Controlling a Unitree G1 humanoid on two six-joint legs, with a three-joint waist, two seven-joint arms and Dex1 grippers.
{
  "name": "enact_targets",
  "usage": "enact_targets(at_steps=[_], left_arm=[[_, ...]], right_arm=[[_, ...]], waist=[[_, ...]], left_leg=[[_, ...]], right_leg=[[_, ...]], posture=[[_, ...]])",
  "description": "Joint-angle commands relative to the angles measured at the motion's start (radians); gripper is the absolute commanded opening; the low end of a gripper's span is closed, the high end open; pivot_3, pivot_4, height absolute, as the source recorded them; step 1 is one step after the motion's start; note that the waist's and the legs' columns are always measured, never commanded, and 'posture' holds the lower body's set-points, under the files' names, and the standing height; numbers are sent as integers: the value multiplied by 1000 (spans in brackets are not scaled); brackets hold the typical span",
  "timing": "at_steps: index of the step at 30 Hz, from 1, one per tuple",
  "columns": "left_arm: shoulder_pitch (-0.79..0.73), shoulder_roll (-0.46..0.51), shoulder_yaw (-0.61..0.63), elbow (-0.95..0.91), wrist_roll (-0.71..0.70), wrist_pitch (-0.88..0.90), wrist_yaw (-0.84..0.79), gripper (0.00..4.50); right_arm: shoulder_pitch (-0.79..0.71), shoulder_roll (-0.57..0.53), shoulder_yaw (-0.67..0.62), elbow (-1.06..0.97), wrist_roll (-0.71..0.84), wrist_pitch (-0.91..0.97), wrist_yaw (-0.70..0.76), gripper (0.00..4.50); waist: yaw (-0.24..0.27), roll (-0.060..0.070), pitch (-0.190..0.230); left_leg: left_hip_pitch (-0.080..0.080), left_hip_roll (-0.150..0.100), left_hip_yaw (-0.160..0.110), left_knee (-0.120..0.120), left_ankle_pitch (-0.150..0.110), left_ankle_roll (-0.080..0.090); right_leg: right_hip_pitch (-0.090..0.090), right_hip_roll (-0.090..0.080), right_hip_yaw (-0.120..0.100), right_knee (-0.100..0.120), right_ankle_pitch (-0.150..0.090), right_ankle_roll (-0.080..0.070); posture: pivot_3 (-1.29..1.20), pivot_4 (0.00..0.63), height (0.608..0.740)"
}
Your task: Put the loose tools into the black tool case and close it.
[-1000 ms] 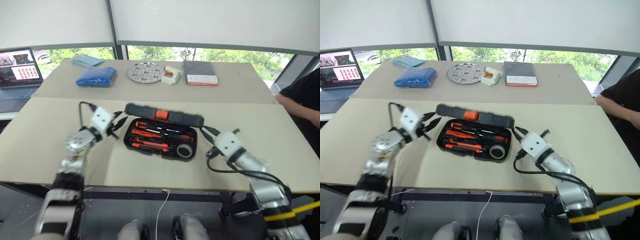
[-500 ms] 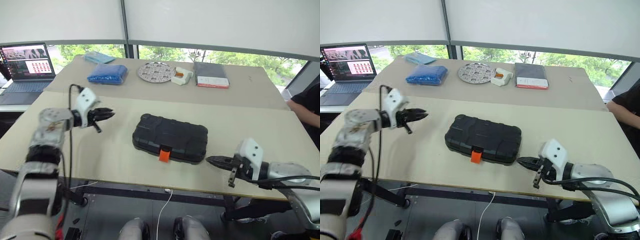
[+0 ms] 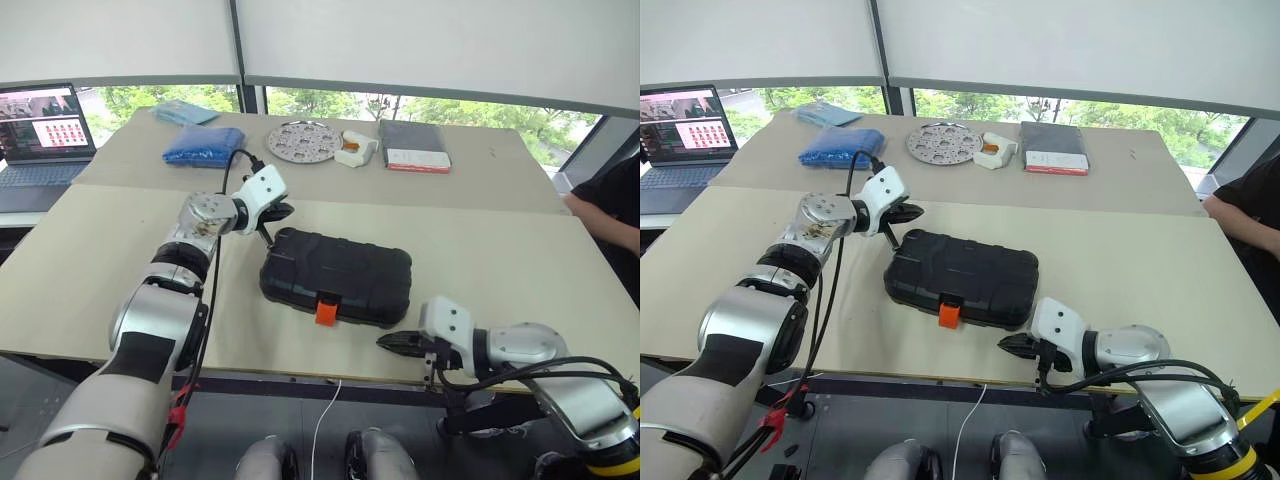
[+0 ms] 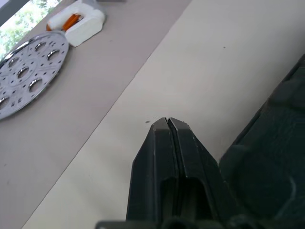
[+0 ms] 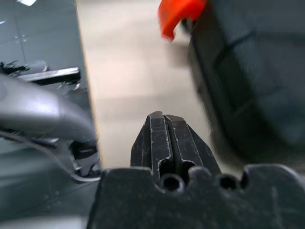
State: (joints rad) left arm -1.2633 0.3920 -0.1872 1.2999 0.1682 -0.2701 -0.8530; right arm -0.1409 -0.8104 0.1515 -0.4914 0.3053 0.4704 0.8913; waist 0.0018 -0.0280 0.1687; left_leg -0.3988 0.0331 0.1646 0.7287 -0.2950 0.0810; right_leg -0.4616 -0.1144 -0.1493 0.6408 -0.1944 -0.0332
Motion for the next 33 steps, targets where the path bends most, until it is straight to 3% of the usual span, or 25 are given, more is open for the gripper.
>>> enact_targets(at_steps=[1, 10, 17, 21, 29, 33], left_arm=[[9, -7, -62, 17, 78, -45, -83, 55], [67, 53, -108, -1, 110, -51, -489, 55], [52, 103, -32, -68, -43, 122, -754, 55], [87, 148, -81, -147, -123, 148, -761, 55], [109, 140, -36, -131, -61, 97, -574, 55], [156, 106, -29, -176, -82, 111, -645, 55]], right_arm=[[-36, 18, -18, -3, -23, 4, -37, 0], [-88, 36, -81, 182, -193, -66, -199, 0], [-61, 36, -123, 187, -170, -72, -167, 0], [-38, 43, -163, 146, -104, -40, -123, 0], [-3, 55, -151, 137, -109, -55, -123, 0], [-39, 92, -142, 168, -128, -62, -161, 0]], waist=[[2, 0, 0], [-8, 2, -5], [-17, 5, -6], [-20, 5, -6], [-14, 4, -5], [-13, 3, -5]], left_leg=[[0, 0, 0, 0, 0, 0], [3, 0, 1, 1, 0, 0], [3, 1, 1, 1, -1, 0], [3, 1, 1, 0, -1, -1], [2, 0, 0, 1, -1, 0], [0, 0, 0, 2, -1, 0]], right_leg=[[0, 0, 0, 0, 0, 0], [2, -1, 1, 1, 0, 0], [1, 0, 1, 2, -1, -1], [0, 1, 2, 3, -2, 0], [0, 0, 2, 2, -2, 0], [0, 0, 2, 3, -2, 0]], posture=[[0, 150, 718], [0, 150, 718], [0, 150, 718], [0, 150, 718], [0, 150, 718], [0, 150, 718]])
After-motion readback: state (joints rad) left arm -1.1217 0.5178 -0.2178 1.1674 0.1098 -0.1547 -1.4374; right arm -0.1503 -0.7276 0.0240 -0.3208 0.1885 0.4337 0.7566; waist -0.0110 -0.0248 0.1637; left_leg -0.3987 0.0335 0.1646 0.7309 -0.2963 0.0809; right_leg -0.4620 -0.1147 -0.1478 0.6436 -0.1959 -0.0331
